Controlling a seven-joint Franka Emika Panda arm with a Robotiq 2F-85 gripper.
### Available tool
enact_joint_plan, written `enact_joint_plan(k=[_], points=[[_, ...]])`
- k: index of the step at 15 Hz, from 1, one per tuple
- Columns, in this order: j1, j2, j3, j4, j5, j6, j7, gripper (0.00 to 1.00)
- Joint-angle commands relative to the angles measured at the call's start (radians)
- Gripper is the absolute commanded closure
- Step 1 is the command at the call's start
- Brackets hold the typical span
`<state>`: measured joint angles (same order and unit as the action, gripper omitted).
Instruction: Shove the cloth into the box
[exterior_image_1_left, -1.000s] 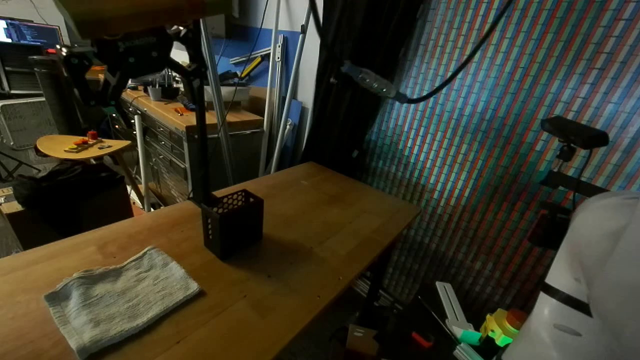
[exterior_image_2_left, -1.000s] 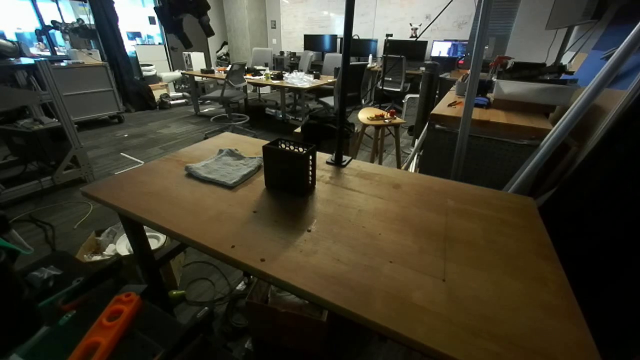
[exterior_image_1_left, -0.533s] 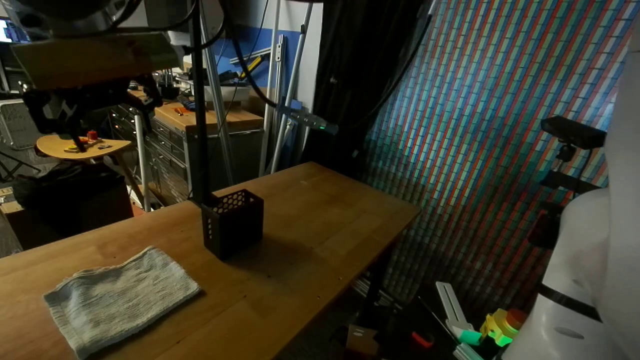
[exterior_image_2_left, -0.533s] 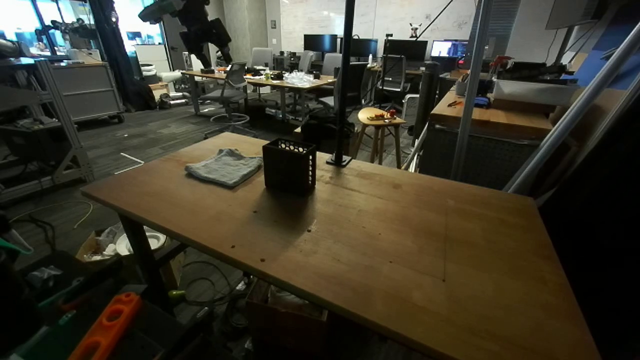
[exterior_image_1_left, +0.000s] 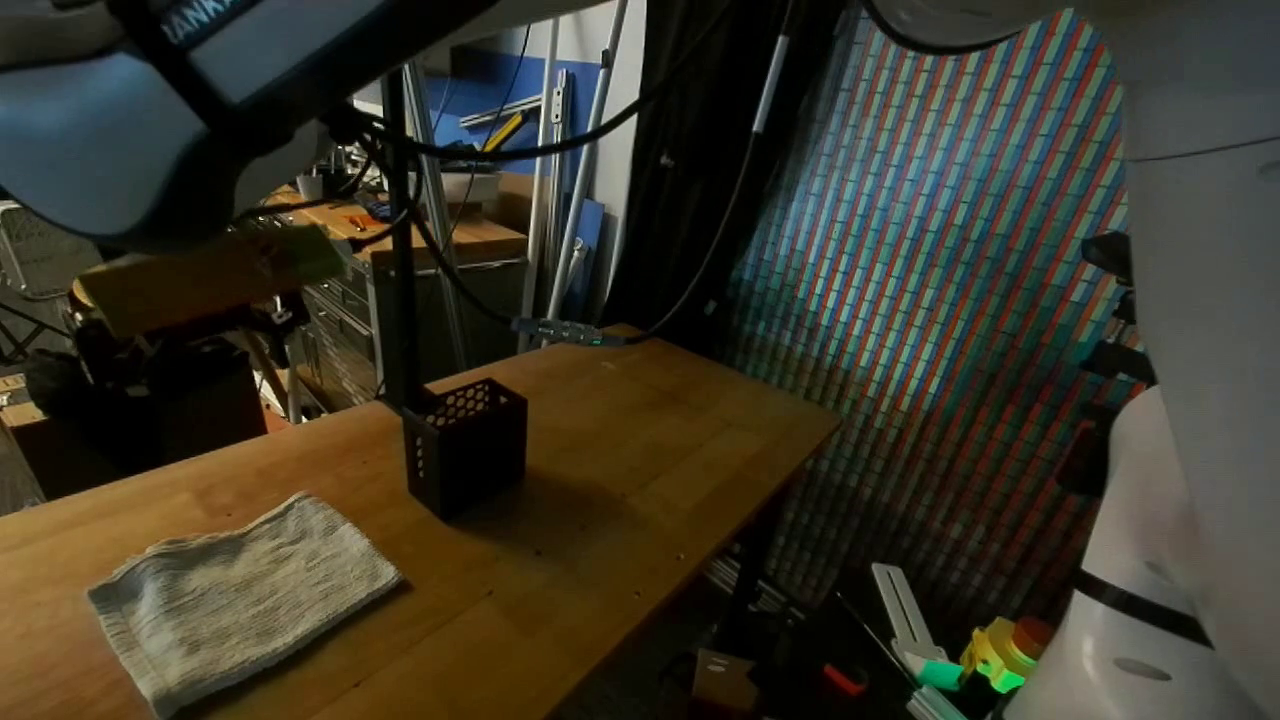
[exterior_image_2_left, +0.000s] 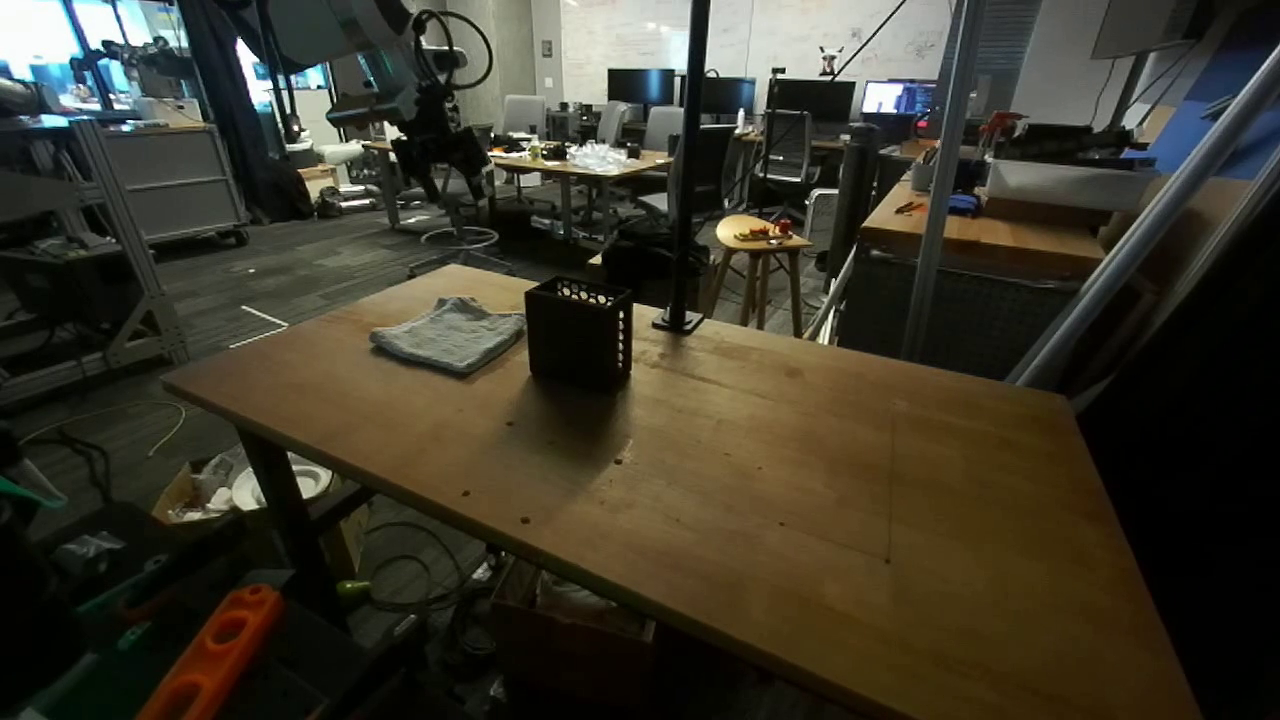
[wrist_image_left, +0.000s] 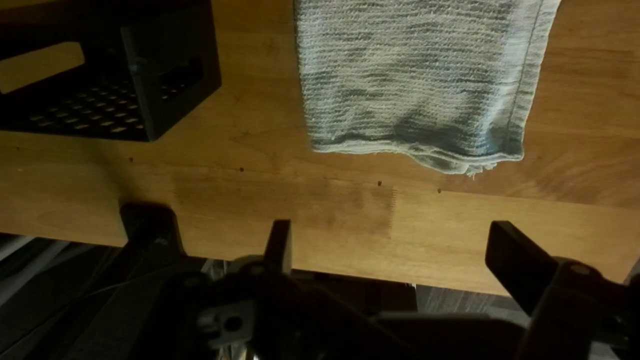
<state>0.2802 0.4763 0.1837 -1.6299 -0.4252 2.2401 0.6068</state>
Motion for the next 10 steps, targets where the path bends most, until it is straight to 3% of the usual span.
enact_joint_plan(k=[1,10], points=[[0.026,0.07,-0.04,0.042,0.073,0.061,-0.093,0.0],[0.038,0.172,-0.065,0.042,0.187,0.177,-0.213,0.0]])
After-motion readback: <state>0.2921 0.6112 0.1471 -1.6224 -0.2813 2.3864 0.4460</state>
